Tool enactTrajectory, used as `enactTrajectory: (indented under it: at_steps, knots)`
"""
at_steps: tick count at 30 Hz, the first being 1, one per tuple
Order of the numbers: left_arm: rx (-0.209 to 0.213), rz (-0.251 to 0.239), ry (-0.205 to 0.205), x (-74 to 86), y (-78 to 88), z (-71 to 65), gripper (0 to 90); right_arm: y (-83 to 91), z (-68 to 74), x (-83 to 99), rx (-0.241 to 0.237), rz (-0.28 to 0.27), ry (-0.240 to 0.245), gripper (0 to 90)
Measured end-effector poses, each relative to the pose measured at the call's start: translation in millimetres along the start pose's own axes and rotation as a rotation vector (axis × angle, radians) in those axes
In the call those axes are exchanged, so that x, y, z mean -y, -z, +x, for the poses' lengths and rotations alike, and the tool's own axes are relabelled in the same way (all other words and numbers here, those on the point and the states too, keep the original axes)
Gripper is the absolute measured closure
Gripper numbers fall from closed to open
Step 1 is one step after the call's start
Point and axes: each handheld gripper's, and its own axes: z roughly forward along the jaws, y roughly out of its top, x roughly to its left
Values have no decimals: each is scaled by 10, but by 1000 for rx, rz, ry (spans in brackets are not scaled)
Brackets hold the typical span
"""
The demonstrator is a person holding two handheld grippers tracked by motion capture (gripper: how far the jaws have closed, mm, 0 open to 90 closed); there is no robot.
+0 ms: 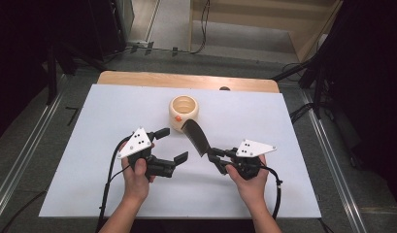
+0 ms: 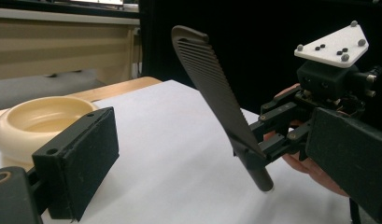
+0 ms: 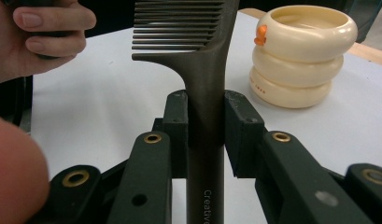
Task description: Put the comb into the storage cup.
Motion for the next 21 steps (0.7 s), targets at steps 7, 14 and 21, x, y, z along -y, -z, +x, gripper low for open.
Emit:
enactTrajectory:
  at_steps: [7,14,21]
  knots:
    - [1,-25,4,-45,-89,-44,23,-23,45,-9,-6,-12,13,710]
    - [10,-4,10,-64,-186,-116,23,-41,90,-24,-7,-22,26,710]
    - [-8,-2,48,-77,-252,-144,59,-48,120,-37,-6,-31,25,710]
